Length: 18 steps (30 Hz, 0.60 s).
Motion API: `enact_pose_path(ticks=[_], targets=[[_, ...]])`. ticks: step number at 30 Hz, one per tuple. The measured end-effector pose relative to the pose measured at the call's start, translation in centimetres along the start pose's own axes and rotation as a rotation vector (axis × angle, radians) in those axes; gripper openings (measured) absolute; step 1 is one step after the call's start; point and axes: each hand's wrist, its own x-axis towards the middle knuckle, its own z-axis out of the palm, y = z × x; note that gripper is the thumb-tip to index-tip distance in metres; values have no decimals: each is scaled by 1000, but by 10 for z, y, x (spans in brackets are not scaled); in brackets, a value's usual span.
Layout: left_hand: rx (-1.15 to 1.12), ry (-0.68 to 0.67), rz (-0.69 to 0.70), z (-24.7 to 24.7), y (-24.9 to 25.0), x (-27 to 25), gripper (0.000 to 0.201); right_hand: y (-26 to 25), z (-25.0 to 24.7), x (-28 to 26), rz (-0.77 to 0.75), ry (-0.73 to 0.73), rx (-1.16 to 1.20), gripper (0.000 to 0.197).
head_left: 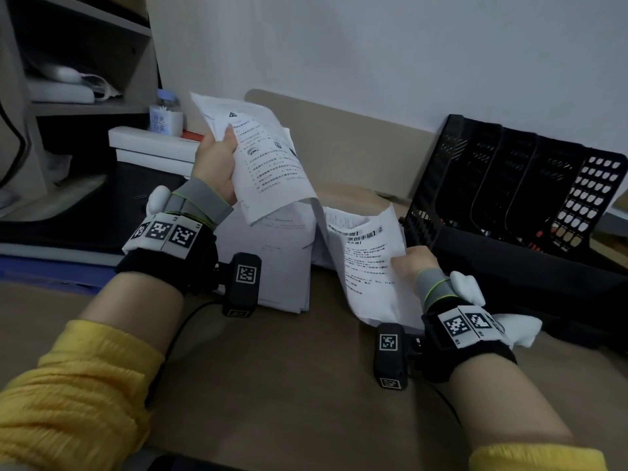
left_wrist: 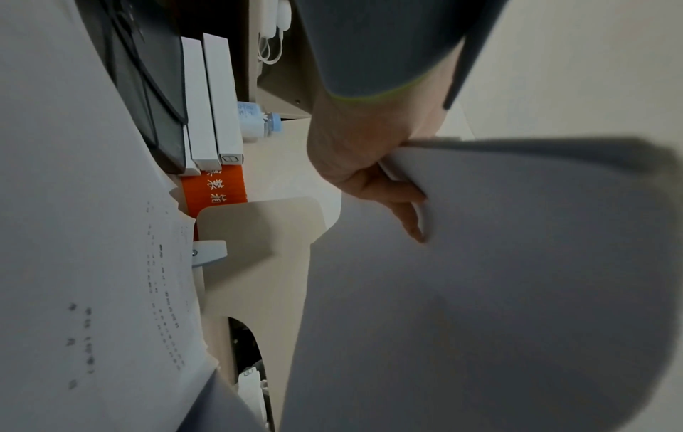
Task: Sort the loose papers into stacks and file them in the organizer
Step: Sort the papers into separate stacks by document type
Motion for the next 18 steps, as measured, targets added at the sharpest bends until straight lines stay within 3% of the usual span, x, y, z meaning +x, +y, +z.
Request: enact_pose_path(ticks=[9, 18], targets=[[-131, 47, 31, 1, 6, -2, 37, 8, -3, 1, 18, 78, 177, 20], [-91, -38, 24, 9, -5, -7, 28, 11, -4, 5, 14, 47, 304, 17]])
